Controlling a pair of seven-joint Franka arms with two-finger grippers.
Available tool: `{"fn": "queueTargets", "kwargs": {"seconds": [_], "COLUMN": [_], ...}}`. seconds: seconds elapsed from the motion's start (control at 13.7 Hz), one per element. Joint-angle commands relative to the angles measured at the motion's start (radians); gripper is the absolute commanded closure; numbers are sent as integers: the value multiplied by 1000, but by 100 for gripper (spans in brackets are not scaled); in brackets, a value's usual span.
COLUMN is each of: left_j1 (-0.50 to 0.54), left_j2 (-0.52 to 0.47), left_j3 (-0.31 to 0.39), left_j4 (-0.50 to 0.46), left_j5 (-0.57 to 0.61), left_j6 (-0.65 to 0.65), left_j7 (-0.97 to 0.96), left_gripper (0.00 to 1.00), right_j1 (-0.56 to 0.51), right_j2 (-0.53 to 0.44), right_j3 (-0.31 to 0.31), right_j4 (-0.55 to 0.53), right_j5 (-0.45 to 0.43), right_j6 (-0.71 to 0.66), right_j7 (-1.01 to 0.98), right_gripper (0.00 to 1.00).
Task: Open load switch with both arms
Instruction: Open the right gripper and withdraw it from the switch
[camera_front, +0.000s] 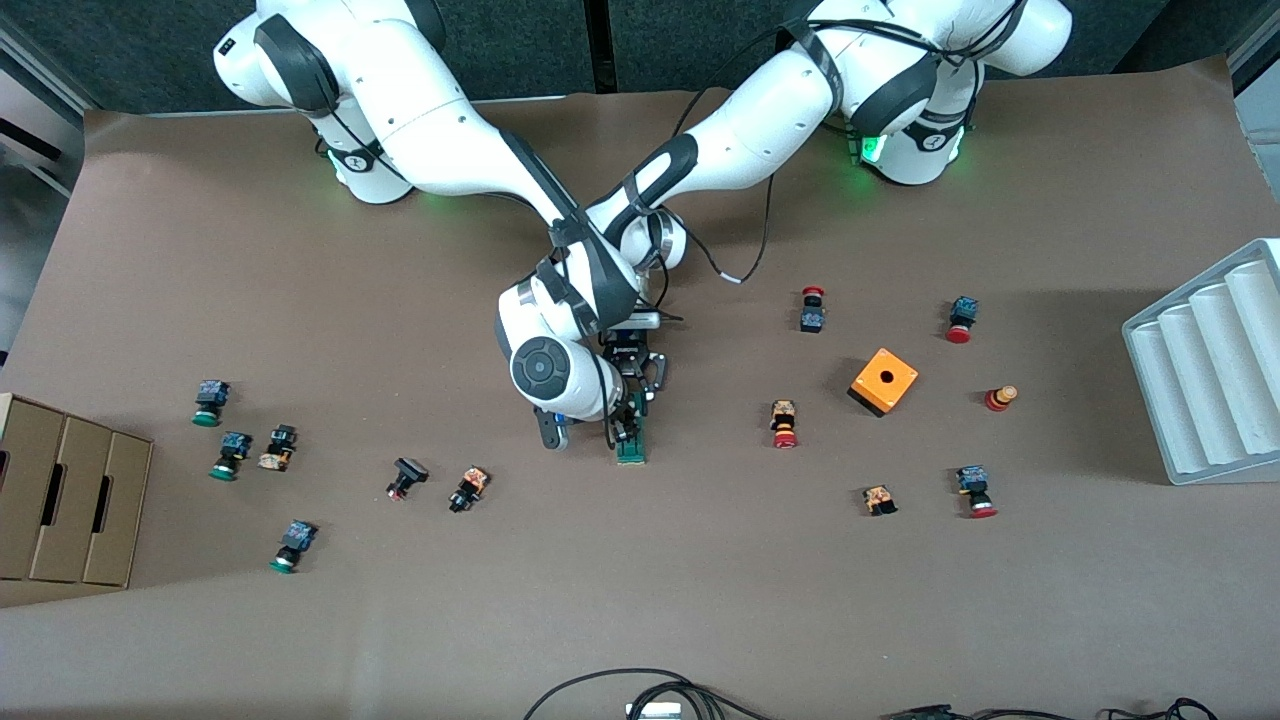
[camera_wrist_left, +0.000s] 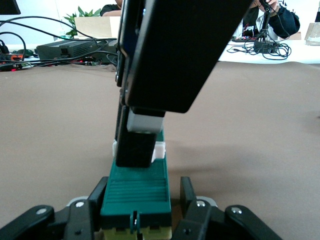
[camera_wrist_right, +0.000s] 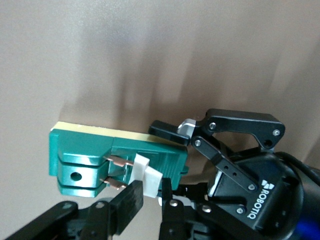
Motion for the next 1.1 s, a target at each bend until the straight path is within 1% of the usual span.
{"fn": "queueTargets", "kwargs": {"seconds": [0.0, 0.15, 0.22, 0.29, 0.37, 0.51, 0.66, 0.73, 0.88, 0.95, 1.03], "left_j1": [-5, -5, -5, -5, -5, -5, -5, -5, -5, -5, -7], "left_j2": [10, 7, 4, 3, 1, -4, -7, -10, -34, -51, -65], "left_j3": [0, 0, 0, 0, 0, 0, 0, 0, -1, -1, -3], "left_j4": [15, 14, 14, 14, 15, 14, 14, 14, 8, 5, 6], "left_j5": [16, 17, 17, 17, 17, 16, 11, 11, -4, -39, -84], "left_j6": [-13, -13, -13, -13, -13, -11, -11, -11, -2, -2, -2], "left_j7": [-11, 3, 7, 9, 10, 10, 10, 10, 45, 93, 134], "left_gripper": [32, 0, 0, 0, 0, 0, 0, 0, 0, 0, 0], "right_j1": [4, -4, -12, -31, -48, -90, -148, -189, -264, -309, -344], "right_j2": [-12, -34, -50, -72, -95, -147, -193, -221, -287, -322, -360], "right_j3": [-7, -10, -13, -13, -13, -7, 7, 34, 62, 71, 79], "right_j4": [-1, 8, 11, 11, 11, 7, 7, 5, -4, -7, -19], "right_j5": [-22, -25, -30, -51, -80, -137, -140, -158, -223, -244, -246], "right_j6": [10, -25, -44, -55, -61, -72, -88, -119, -229, -272, -305], "right_j7": [6, 16, 14, 11, 5, -48, -116, -165, -312, -390, -485], "right_gripper": [74, 72, 53, 38, 29, 19, 17, 10, 7, 6, 2]}}
